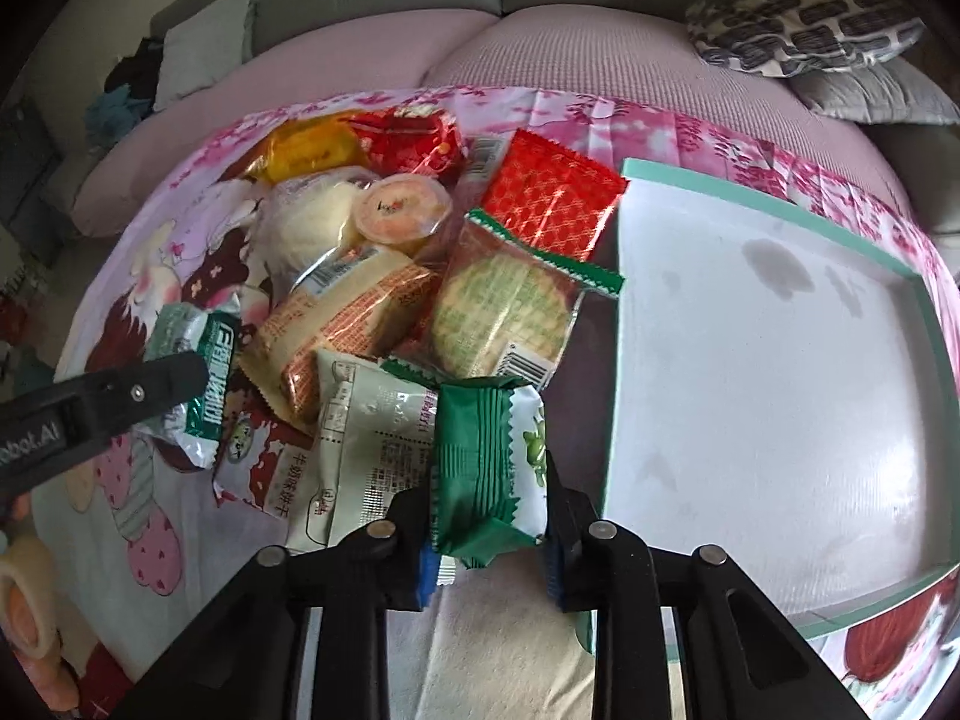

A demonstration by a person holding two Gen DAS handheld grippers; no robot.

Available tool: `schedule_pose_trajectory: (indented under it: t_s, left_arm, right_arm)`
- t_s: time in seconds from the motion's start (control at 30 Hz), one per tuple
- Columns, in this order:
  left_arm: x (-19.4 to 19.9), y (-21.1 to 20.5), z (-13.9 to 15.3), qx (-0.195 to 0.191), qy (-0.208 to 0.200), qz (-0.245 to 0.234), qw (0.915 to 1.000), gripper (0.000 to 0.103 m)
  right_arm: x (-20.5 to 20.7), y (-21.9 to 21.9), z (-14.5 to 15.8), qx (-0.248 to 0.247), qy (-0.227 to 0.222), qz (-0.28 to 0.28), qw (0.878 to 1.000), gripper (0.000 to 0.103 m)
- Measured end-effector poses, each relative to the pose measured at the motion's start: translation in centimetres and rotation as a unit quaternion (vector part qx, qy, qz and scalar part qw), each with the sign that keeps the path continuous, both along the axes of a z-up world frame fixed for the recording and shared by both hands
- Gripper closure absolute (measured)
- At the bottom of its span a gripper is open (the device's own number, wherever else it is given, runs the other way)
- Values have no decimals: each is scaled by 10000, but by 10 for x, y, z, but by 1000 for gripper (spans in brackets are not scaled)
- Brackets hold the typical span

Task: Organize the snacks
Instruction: 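Lift and carry both green packets over the teal-rimmed tray with both grippers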

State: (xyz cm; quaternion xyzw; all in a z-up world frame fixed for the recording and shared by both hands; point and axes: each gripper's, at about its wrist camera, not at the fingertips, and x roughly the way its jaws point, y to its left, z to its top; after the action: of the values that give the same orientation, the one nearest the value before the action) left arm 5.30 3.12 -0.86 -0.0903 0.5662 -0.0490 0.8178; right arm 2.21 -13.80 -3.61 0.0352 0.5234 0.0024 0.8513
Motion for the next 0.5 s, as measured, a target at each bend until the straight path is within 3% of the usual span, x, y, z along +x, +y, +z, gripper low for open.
schedule_pose_trajectory:
  t_s: [0.5]
  left_arm:
    - [-1,-17,20,81,-337,-223,9991,52]
  right_arm:
    - [-15,-22,52,215,-748,-375,9963,77]
